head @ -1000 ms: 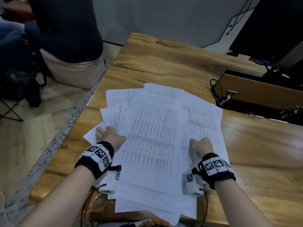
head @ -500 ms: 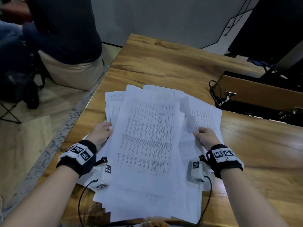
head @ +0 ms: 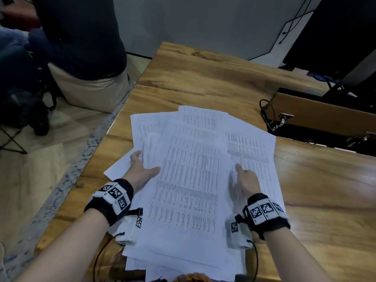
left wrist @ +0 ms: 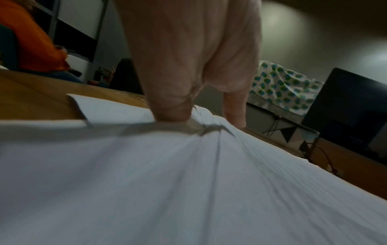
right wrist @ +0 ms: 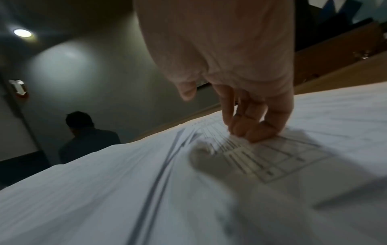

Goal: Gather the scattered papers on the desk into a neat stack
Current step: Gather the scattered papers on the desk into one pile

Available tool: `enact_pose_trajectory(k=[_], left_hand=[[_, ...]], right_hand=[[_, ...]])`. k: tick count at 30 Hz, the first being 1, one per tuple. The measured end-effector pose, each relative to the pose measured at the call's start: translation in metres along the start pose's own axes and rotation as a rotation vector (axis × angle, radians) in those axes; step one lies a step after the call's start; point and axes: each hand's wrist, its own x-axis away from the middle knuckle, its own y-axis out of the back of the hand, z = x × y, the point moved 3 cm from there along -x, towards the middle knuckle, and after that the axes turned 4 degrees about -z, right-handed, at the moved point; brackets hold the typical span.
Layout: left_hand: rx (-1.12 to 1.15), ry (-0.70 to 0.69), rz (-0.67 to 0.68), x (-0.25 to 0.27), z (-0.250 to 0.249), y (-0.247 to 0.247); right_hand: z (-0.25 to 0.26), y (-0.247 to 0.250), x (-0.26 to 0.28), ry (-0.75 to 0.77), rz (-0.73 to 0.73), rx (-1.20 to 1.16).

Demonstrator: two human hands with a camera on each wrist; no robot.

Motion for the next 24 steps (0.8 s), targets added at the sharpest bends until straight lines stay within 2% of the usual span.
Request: enact_pose_trajectory(k=[2,5,7,9,11,14,16,19,22,24], left_hand=[[0.019,0.033,0.041,0.005,0.001,-0.012],[-0.045,0.046,0.136,0.014,0.003,-0.036],[-0.099,0.022,0.134,0.018,0.001,-0.041],[-0.113,0.014,0.072,0.017,-0.001,-0.032],[-0.094,0.002,0.019,0.013,-0.004,-0.018],[-0.051,-0.037,-0.037,0.005,-0.007,0.002],[-0.032,-0.056,-0.081,-0.004,-0.009,0.017],[-0.088,-0.055,-0.152,-0.040,0.004,0.042],[-0.147,-0.017,-0.159,-0.109,0.045,0.064],[-0.145,0.000,-0.117,-0.095,0.030,0.062]], right_hand=[[0.001,-0.014,0.007,-0.027,0.082,0.074],[0.011,-0.032,0.022,-0.115,0.195,-0.119],[0.013,-0.032,0.025,-0.172,0.240,-0.204],[0.009,-0.025,0.017,-0.154,0.191,-0.283],[-0.003,-0.008,-0.001,-0.104,0.051,-0.276],[-0.029,0.023,-0.023,-0.179,-0.187,0.035],[-0.049,0.036,-0.035,-0.273,-0.258,0.237],[-0.060,0.042,-0.041,-0.333,-0.240,0.340],[-0.056,0.038,-0.048,-0.307,-0.199,0.354],[-0.054,0.034,-0.057,-0.282,-0.146,0.271]])
